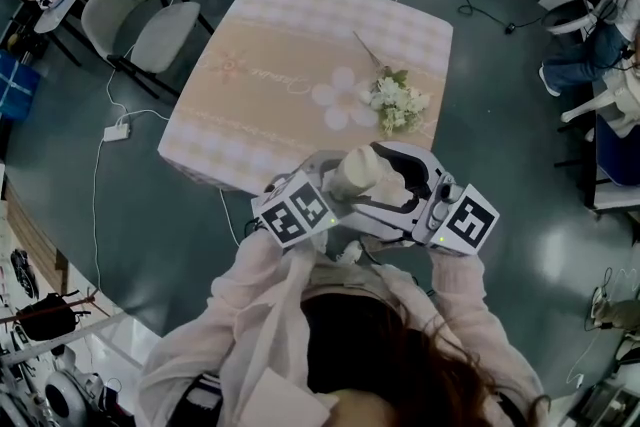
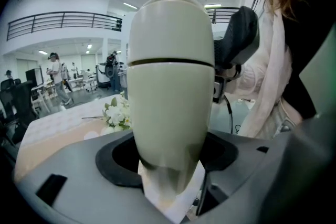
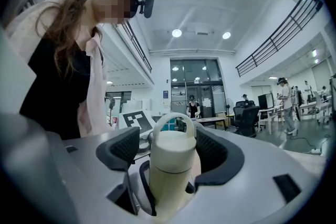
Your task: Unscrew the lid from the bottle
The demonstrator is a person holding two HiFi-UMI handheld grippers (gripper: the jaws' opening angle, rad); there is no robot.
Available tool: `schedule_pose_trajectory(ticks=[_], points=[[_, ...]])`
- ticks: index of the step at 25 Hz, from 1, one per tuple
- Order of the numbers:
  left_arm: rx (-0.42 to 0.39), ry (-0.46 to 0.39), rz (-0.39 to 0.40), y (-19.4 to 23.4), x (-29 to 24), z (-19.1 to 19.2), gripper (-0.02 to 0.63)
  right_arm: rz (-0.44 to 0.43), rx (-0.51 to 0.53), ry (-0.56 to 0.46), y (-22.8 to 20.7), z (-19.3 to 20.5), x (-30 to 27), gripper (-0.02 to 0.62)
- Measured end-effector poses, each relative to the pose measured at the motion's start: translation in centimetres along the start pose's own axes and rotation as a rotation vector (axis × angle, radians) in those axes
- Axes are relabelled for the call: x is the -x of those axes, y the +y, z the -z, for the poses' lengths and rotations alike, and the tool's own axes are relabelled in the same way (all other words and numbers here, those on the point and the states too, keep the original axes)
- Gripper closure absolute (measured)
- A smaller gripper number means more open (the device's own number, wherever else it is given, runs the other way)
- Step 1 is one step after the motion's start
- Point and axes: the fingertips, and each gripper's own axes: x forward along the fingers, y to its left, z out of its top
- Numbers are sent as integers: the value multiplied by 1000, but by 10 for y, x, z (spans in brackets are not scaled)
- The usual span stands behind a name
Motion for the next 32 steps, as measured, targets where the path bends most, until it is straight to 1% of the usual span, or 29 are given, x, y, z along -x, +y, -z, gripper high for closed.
schedule_pose_trajectory(ticks=[3, 5, 8, 13, 16, 20, 22, 25, 29, 32], points=[[45, 3, -55, 9, 2, 4, 290, 112, -9, 2, -7, 3, 1, 253], [73, -12, -87, 14, 3, 1, 290, 178, -28, -6, -11, 7, 3, 250], [91, -25, -121, 20, 4, -1, 290, 262, -46, -21, -16, 9, 1, 249], [87, -2, -124, 16, -1, 2, 290, 337, -45, 8, -22, 16, -5, 257], [84, 0, -105, 10, -4, 2, 290, 362, -35, 30, -25, 20, -3, 288], [70, 4, -76, 4, -5, 1, 290, 338, -51, 10, -22, 15, -3, 296], [68, 13, -54, 1, -4, 2, 290, 306, -52, 15, -20, 15, -1, 296], [39, 11, -6, -4, -3, 0, 290, 229, -41, 29, -15, 16, 0, 296], [-17, 11, 78, -14, 1, -2, 290, 109, -46, 23, -7, 14, 2, 295], [-56, 31, 131, -21, 3, 0, 290, 39, -46, 10, 0, 9, 2, 296]])
